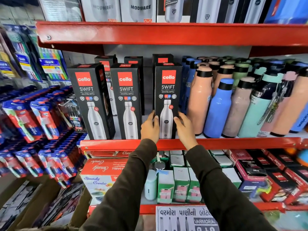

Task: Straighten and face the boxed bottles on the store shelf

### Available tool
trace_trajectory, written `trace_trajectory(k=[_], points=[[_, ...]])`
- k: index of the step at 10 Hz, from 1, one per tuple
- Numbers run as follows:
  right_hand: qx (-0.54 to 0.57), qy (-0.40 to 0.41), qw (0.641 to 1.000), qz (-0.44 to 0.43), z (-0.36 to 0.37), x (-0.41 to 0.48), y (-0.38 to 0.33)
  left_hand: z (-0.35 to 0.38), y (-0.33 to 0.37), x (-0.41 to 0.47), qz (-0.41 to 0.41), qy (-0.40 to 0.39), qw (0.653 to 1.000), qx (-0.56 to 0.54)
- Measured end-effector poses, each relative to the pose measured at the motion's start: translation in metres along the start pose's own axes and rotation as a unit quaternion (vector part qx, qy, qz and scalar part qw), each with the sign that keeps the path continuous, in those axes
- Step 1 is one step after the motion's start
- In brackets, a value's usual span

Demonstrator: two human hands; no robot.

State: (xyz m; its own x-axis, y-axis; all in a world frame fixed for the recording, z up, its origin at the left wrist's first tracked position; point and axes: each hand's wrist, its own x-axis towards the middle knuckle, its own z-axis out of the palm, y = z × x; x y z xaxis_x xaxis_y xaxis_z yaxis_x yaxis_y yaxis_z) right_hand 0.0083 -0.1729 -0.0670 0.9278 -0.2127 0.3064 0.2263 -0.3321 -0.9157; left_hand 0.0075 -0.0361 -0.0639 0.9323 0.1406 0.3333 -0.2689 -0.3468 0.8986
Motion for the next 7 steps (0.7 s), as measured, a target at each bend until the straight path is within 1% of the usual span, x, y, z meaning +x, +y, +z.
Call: trace_trajectory(k=[3, 5, 6, 7], points=[[0.001, -0.002, 1.0, -0.014, 0.0, -0.011, 0.0, -0.002, -0.005, -0.009, 0.005, -0.006, 1.0, -0.022], [0.006, -0.005, 1.0, -0.006, -0.001, -0.012, -0.001, -0.003, -0.004, -0.005, 0.001, -0.026, 1.0, -0.016], [0.018, -0.006, 1.0, -0.011, -0.007, -0.02, -0.012, -0.008, 0.006, -0.013, 0.002, -0.013, 1.0, -0.011], [0.07, 0.087, 0.991, -0.072, -0.032, -0.019, -0.031, -0.016, 0.026, -0.017, 0.095, 0.059, 0.993, -0.041]])
